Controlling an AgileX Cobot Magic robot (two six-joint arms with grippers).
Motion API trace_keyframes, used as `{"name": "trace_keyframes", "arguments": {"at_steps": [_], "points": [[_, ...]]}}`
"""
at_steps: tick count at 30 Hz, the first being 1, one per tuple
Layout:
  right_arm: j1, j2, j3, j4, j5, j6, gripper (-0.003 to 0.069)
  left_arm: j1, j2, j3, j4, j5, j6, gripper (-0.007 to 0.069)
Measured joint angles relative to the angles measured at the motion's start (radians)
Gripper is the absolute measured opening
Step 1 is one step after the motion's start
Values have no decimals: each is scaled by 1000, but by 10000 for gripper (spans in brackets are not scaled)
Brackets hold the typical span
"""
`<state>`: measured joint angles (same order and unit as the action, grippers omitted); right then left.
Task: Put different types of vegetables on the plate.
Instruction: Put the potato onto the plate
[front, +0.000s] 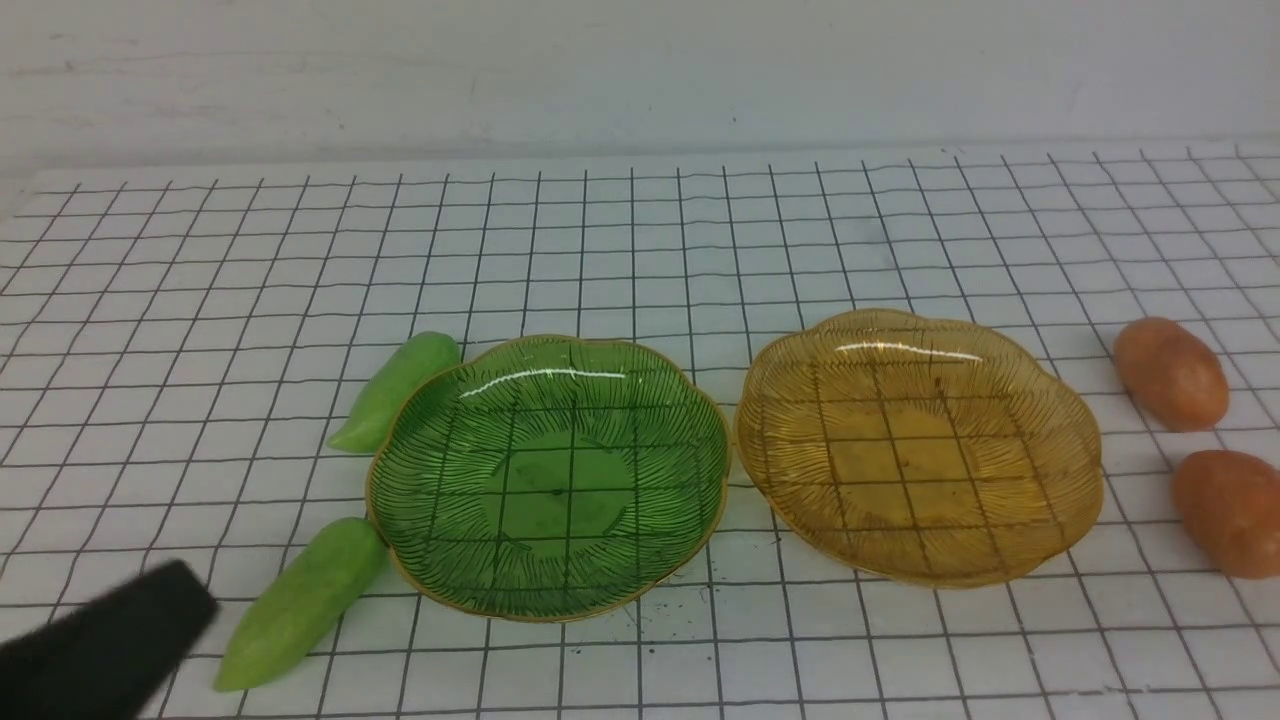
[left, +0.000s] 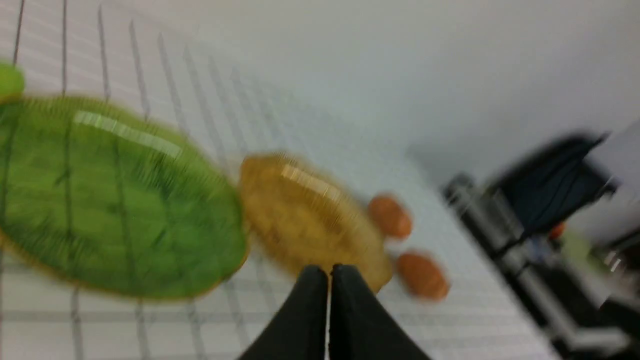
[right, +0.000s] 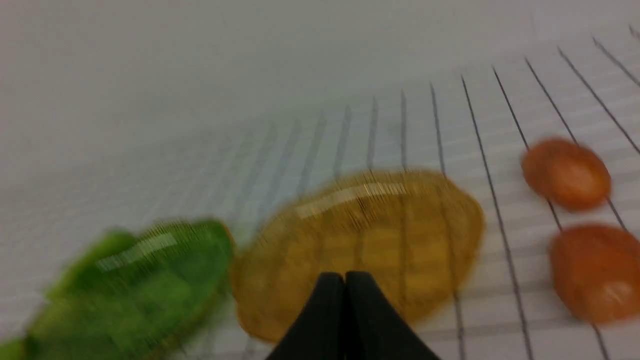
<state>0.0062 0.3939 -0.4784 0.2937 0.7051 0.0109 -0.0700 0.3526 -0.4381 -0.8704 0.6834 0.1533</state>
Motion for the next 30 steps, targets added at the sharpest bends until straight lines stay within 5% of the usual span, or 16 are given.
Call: {"name": "trace_keyframes", "arguments": {"at_steps": [8, 17, 27, 30], "points": [[0, 446, -153, -454, 127, 344, 3, 0, 460, -164, 283, 276, 45, -6], [0, 760, -245, -565, 117, 458, 100, 0, 612, -194, 305, 241, 144, -3], [0, 1041, -400, -685, 32, 511, 561, 0, 614, -194, 304, 220, 154, 13], [0, 1107, -408, -734, 14, 548, 644, 0, 614, -194, 304, 219, 154, 15]]}}
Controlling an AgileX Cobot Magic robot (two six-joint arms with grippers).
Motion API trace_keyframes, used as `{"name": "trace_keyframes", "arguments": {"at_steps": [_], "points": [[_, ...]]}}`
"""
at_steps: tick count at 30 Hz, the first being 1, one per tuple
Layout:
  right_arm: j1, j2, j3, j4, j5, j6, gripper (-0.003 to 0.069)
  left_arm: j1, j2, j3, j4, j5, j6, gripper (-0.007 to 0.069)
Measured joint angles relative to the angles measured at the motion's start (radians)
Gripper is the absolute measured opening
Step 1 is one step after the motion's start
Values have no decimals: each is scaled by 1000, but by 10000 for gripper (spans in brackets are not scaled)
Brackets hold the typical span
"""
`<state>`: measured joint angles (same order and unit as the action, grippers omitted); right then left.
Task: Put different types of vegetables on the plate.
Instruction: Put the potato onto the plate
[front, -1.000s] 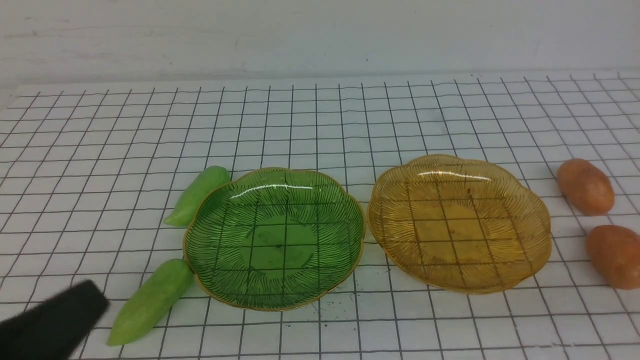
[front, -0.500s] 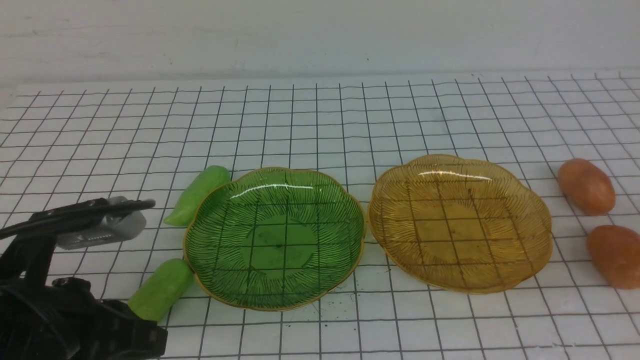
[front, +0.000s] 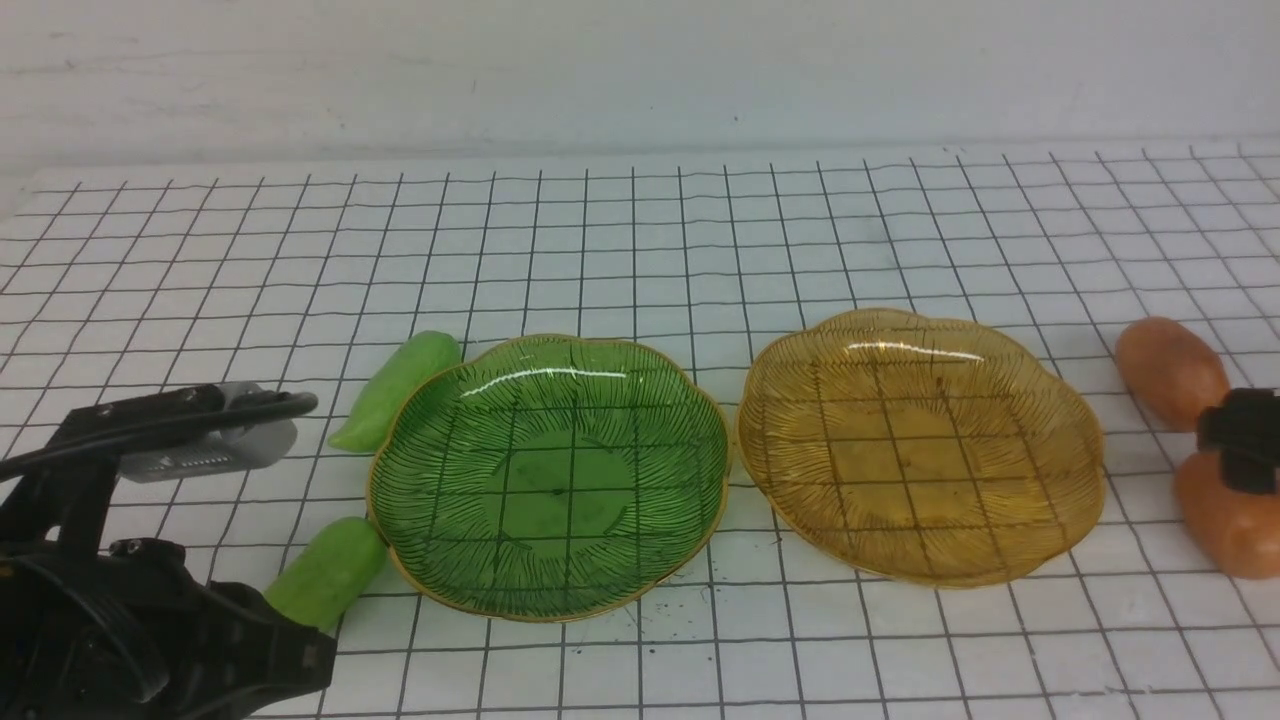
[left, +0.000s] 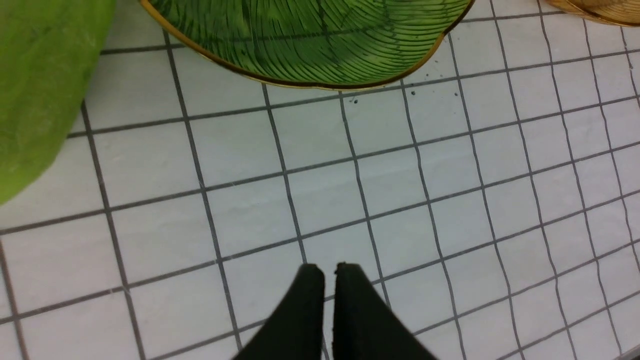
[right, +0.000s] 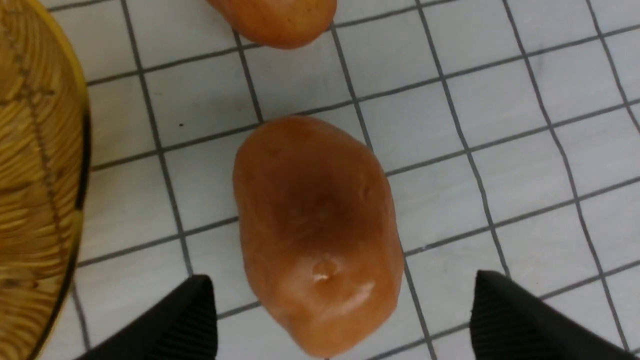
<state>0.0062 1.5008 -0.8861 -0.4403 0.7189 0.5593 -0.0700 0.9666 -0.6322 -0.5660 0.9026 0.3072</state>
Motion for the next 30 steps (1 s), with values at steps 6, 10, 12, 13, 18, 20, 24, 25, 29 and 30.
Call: {"name": "trace_keyframes", "arguments": {"at_steps": [6, 10, 12, 13, 18, 20, 24, 25, 29, 30], "points": [[0, 149, -2, -113, -48, 97, 688, 0, 0, 0, 0, -1, 0, 16], [0, 223, -2, -135, -69, 118, 654, 0, 0, 0, 0, -1, 0, 16], [0, 247, -2, -137, -84, 118, 599, 0, 0, 0, 0, -1, 0, 16], [0, 250, -2, -137, -86, 118, 552, 0, 0, 0, 0, -1, 0, 16], [0, 235, -36, -130, -28, 104, 513, 0, 0, 0, 0, -1, 0, 16], [0, 204, -70, -110, 25, 74, 513, 0, 0, 0, 0, -1, 0, 16], [1, 72, -167, 85, 115, -78, 513, 0, 0, 0, 1, -1, 0, 16], [7, 46, -187, 156, 116, -134, 513, 0, 0, 0, 1, -1, 0, 16], [53, 9, -216, 381, 83, -323, 513, 0, 0, 0, 1, 6, 0, 16], [72, 9, -216, 450, 64, -370, 513, 0, 0, 0, 1, 6, 0, 16]]}}
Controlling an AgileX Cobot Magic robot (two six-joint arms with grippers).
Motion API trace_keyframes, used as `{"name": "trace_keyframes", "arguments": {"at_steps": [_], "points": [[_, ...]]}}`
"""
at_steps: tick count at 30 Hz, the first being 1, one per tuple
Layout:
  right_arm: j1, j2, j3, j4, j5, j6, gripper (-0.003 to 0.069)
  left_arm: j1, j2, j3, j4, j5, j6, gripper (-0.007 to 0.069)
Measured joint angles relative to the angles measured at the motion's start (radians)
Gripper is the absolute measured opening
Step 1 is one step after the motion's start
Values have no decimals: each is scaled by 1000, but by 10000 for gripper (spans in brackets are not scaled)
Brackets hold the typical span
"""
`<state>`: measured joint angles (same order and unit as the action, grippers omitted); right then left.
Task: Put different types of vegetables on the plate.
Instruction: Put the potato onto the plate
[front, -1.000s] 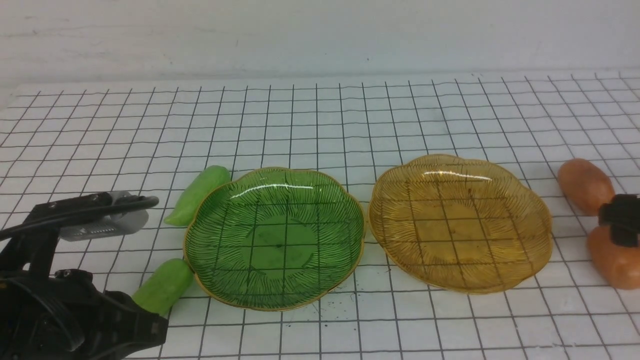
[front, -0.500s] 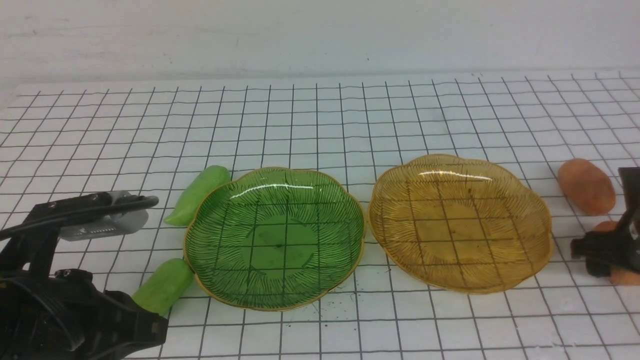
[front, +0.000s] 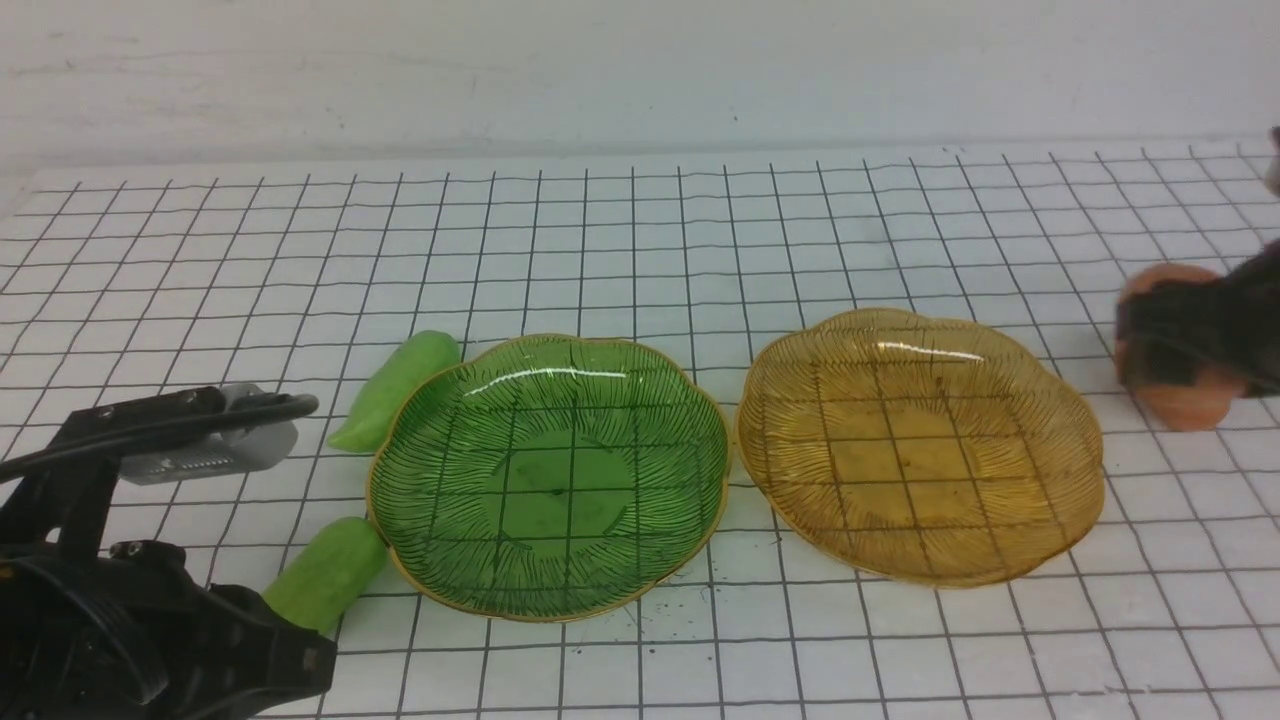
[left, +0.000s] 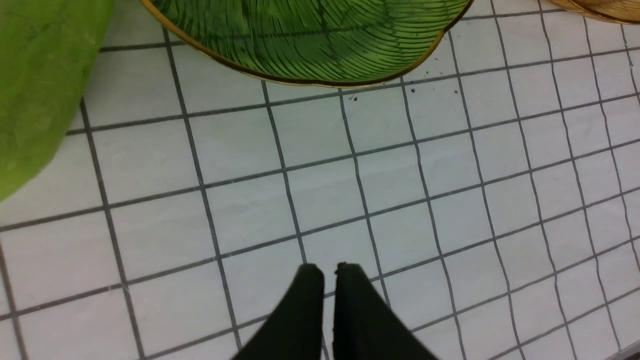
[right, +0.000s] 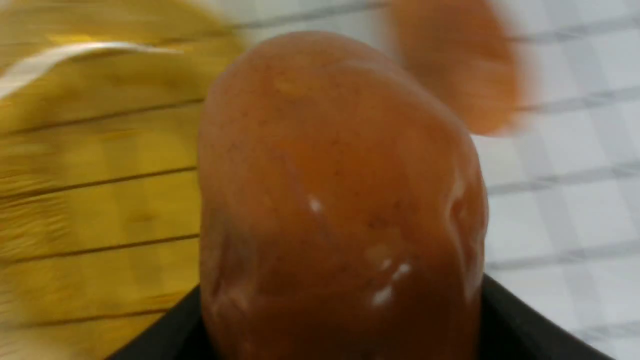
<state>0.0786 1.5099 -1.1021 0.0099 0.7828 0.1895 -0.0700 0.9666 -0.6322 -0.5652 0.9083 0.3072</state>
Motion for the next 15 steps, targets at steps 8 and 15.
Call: {"name": "trace_keyframes", "arguments": {"at_steps": [8, 15], "points": [[172, 117, 0, 182, -117, -211, 513, 0, 0, 0, 0, 1, -2, 20], [187, 188, -3, 185, -114, -217, 589, 0, 0, 0, 2, 1, -6, 36]]}}
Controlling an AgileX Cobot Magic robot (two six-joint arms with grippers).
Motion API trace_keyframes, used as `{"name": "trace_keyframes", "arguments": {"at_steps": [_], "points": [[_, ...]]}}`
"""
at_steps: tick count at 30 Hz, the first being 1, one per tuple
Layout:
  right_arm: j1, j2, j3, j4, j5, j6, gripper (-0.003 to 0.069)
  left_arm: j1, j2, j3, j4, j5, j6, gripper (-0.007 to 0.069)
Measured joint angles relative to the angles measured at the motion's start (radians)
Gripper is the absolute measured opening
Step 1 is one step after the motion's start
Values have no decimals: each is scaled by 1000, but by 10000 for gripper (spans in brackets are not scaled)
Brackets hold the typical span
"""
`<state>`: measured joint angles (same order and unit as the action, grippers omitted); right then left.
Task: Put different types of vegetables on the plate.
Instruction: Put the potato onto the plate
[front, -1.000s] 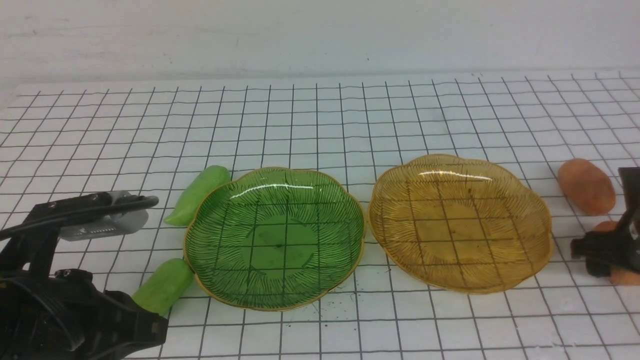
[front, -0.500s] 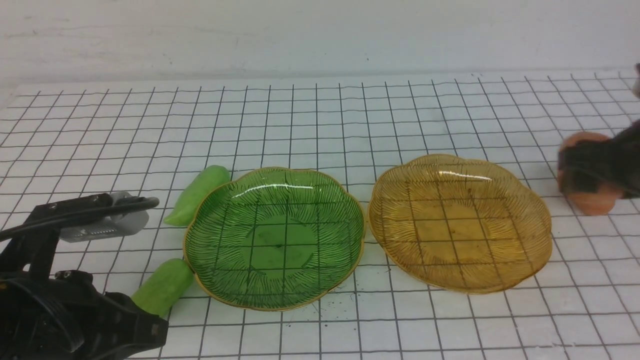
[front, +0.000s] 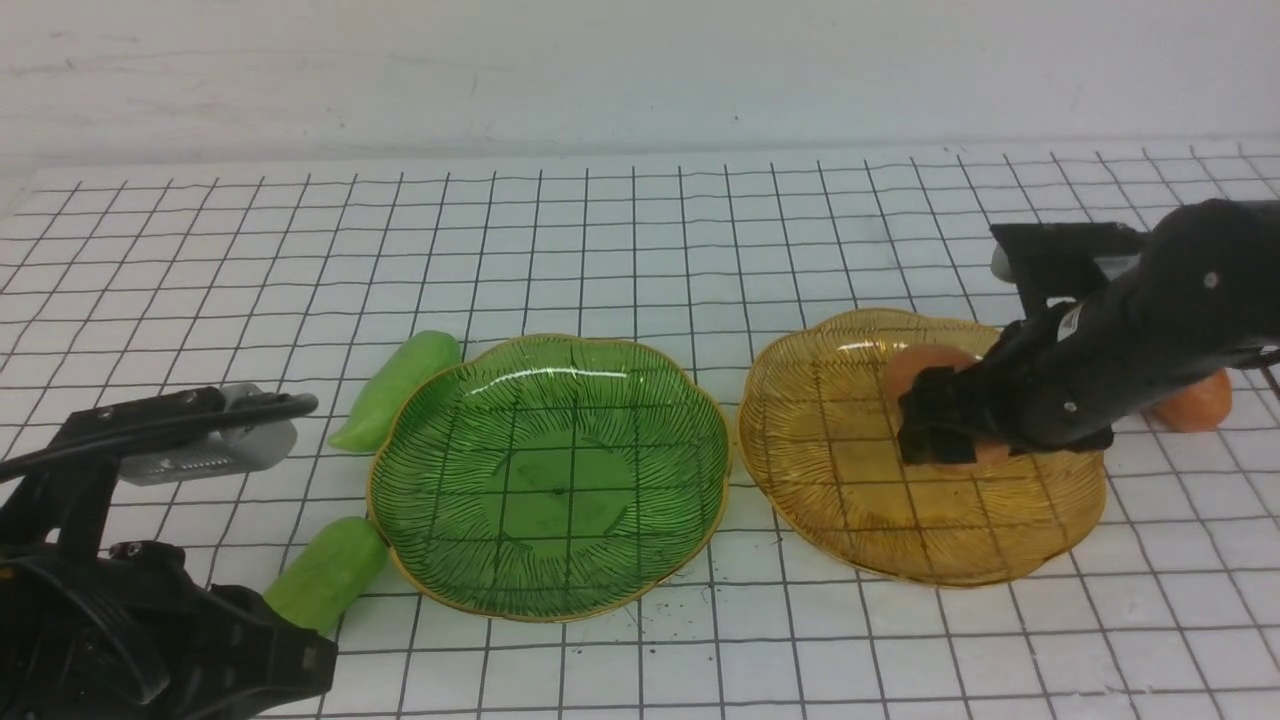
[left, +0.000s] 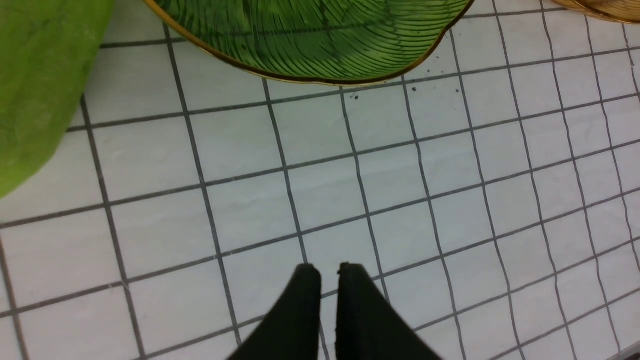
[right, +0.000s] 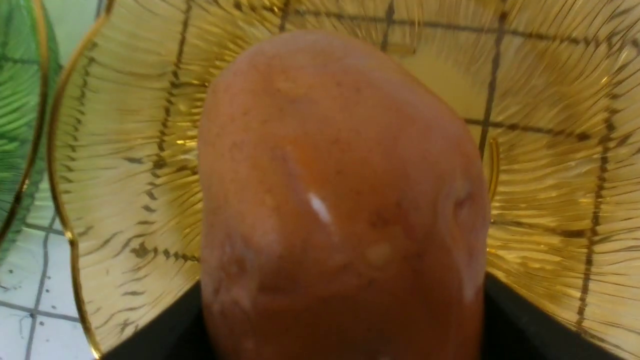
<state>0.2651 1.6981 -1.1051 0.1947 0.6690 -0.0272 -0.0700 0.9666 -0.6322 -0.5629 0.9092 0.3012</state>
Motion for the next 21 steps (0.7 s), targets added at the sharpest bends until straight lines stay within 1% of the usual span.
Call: {"name": "trace_keyframes", "arguments": {"at_steps": [2, 5, 8, 11, 15, 16, 18, 21], "points": [[0, -1, -19, -12, 26, -1, 652, 0, 0, 0, 0, 0, -1, 41], [-12, -2, -86, -50, 91, -2, 683, 0, 0, 0, 0, 0, -1, 60], [-37, -2, -141, -88, 143, -2, 690, 0, 0, 0, 0, 0, -1, 74], [-97, 0, -206, -143, 164, 20, 692, 0, 0, 0, 0, 0, -1, 81], [-187, 25, -227, -213, 134, 62, 692, 0, 0, 0, 0, 0, -1, 80], [-192, 31, -227, -222, 131, 64, 692, 0, 0, 0, 0, 0, -1, 80], [-264, 88, -230, -272, 76, 86, 692, 0, 0, 0, 1, 0, -1, 80], [-307, 137, -230, -303, 33, 111, 692, 0, 0, 0, 2, 0, -1, 80]]}}
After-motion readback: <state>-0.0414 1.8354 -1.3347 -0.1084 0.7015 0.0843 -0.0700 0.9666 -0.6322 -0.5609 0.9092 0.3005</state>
